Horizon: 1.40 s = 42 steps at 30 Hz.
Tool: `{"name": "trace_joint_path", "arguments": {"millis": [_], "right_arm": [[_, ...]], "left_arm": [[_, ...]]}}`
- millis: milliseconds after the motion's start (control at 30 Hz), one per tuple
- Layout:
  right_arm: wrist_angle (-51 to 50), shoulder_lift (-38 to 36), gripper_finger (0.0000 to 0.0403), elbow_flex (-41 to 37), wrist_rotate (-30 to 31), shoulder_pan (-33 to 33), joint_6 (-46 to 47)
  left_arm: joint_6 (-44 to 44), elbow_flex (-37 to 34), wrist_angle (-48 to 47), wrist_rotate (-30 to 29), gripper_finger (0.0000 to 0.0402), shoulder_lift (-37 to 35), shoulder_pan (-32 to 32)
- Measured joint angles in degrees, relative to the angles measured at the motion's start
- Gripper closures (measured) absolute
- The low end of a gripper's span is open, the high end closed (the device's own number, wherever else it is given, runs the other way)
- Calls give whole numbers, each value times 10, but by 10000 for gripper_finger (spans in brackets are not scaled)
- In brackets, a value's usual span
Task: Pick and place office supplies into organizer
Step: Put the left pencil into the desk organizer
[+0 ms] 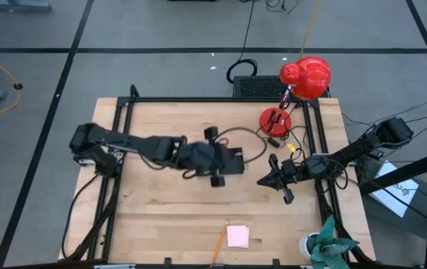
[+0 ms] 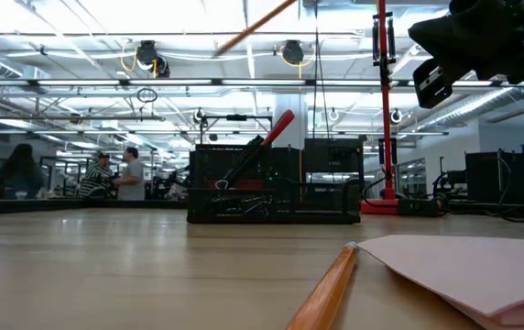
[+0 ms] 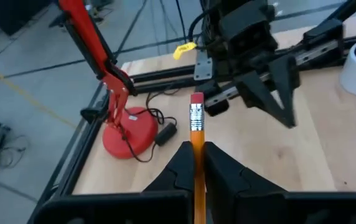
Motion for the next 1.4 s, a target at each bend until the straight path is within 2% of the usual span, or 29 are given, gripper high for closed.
{"name": "trace_joint_path", "arguments": {"millis": [167, 333, 600, 900, 1200, 1400], "right_arm": [[-6, 0, 403, 0, 0, 6, 0], [-6, 0, 403, 0, 0, 16, 0], [-8, 0, 403, 0, 1, 29, 0], [-10, 0, 403, 0, 2, 42, 0], [-3, 0, 403, 0, 33, 42, -4], [9, 0, 403, 0, 32, 42, -9]], "left_arm": [[39, -22, 34, 88, 371, 1, 62], [40, -92, 88, 160, 364, -2, 121], [43, -228, 264, 300, 385, -14, 176], [31, -357, 380, 310, 371, -36, 188], [-8, -498, 648, 348, 385, -39, 215], [-26, -558, 731, 350, 372, -39, 219]]}}
